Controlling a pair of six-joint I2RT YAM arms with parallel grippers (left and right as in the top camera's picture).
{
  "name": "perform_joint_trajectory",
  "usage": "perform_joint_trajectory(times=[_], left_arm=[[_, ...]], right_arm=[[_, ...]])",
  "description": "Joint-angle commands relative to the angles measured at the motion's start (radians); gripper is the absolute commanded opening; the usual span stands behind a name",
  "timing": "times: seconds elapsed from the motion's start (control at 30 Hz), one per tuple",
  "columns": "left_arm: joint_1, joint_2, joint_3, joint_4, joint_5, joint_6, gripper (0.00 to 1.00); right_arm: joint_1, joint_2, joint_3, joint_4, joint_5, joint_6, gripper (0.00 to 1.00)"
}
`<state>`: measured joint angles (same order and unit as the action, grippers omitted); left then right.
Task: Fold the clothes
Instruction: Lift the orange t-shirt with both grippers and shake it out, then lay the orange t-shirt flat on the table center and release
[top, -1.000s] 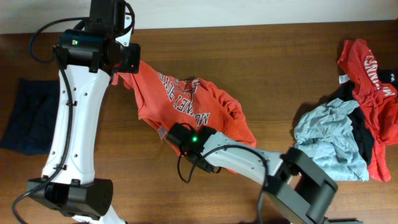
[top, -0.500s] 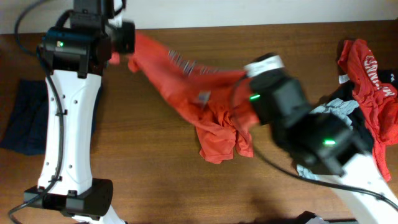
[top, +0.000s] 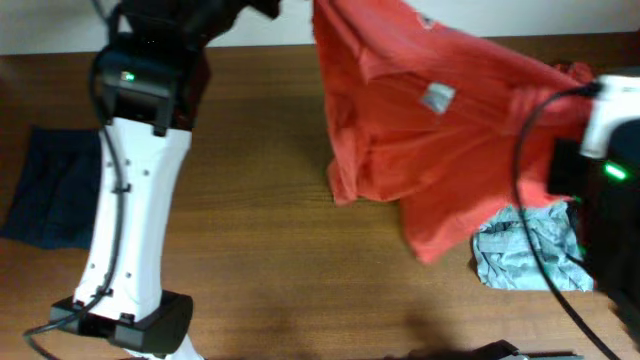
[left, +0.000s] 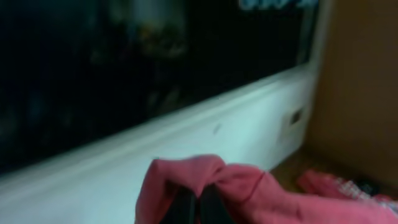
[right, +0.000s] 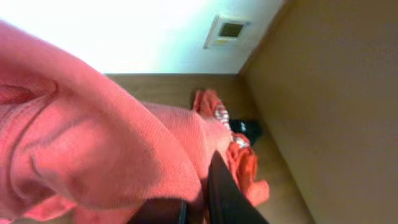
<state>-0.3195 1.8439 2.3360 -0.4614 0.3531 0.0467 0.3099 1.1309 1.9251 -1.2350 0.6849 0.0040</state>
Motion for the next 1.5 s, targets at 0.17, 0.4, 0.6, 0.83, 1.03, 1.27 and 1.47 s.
perform_joint_trajectory(times=[0.17, 0.4, 0.6, 0.83, 1.03, 1.27, 1.47], left_arm=[[-0.013, 0.013, 0.018, 0.076, -0.047, -0.008, 0.0], [0.079, 0.076, 0.018, -0.081, -0.062, 0.086, 0.0], [0.171, 0.139, 0.018, -0.209, -0.092, 0.143, 0.0], [0.254, 0.148, 0.018, -0.23, -0.141, 0.158, 0.03], [0.278, 0.148, 0.018, -0.236, -0.175, 0.169, 0.33], [0.279, 0.143, 0.019, -0.274, -0.265, 0.169, 0.66], [0.277, 0.11, 0.019, -0.399, -0.264, 0.168, 0.82]], right_arm=[[-0.009, -0.019, 0.275, -0.163, -0.156, 0.007, 0.04], [-0.009, 0.066, 0.233, -0.285, -0.779, -0.195, 0.04], [0.046, 0.237, 0.142, -0.4, -1.141, -0.356, 0.04], [0.314, 0.43, 0.074, -0.396, -1.216, -0.44, 0.05], [0.553, 0.639, 0.074, -0.352, -1.216, -0.472, 0.12], [0.678, 0.733, 0.075, -0.256, -1.117, -0.47, 0.41], [0.586, 0.668, 0.077, -0.209, -0.859, -0.315, 0.63]])
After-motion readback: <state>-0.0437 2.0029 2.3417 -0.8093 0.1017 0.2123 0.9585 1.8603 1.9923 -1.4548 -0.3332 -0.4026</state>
